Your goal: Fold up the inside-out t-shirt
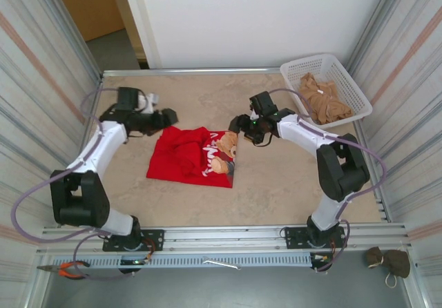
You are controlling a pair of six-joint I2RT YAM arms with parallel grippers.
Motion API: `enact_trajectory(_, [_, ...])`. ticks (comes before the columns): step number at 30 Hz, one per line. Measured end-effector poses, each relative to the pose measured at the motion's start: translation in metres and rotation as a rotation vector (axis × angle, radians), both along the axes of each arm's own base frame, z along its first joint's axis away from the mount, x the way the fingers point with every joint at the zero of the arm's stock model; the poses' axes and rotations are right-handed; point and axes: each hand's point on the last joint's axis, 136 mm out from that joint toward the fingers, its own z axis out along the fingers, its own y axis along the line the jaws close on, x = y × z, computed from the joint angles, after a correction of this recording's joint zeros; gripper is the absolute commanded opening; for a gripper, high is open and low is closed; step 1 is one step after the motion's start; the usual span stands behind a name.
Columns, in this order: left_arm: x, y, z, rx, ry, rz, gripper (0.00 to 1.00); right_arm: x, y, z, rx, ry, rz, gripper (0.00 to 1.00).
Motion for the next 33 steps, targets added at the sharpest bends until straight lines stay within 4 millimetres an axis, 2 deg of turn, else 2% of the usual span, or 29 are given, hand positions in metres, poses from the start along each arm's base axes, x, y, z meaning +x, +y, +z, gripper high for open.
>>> enact_trajectory(2, [-0.017,-0.025,-0.012,0.081,0.004,-0.090,0.70,-0.002,-0.005,-0.014,-0.003,0.035,0.004,0.67])
enact_trajectory(5, [-0.032,-0.040,-0.028,0.198,0.005,-0.163,0.69,-0.003,-0.006,-0.022,0.007,0.055,0.018,0.67])
enact_trajectory(9, [-0.033,-0.041,-0.045,0.296,0.014,-0.191,0.67,0.001,-0.002,-0.027,0.028,0.057,0.028,0.67])
enact_trajectory(15, [-0.028,-0.044,-0.071,0.376,0.058,-0.217,0.66,0.002,0.003,-0.048,0.036,0.093,0.037,0.66])
enact_trajectory(20, [-0.030,-0.050,-0.076,0.392,0.060,-0.234,0.62,0.005,0.008,-0.059,0.055,0.110,0.038,0.61])
enact_trajectory(23, [-0.027,-0.052,-0.075,0.389,0.048,-0.230,0.50,0.009,0.011,-0.061,0.068,0.115,0.028,0.50])
enact_trajectory(25, [-0.024,-0.053,-0.076,0.386,0.040,-0.228,0.40,0.010,0.013,-0.061,0.080,0.114,0.026,0.37])
enact_trajectory(28, [-0.021,-0.055,-0.078,0.378,0.036,-0.226,0.34,0.013,0.014,-0.060,0.094,0.116,0.014,0.20])
enact_trajectory(32, [-0.019,-0.058,-0.079,0.368,0.028,-0.232,0.06,0.017,0.011,-0.059,0.105,0.110,-0.002,0.00])
enact_trajectory(33, [-0.018,-0.059,-0.079,0.364,0.025,-0.234,0.00,0.019,0.009,-0.058,0.108,0.110,-0.010,0.00])
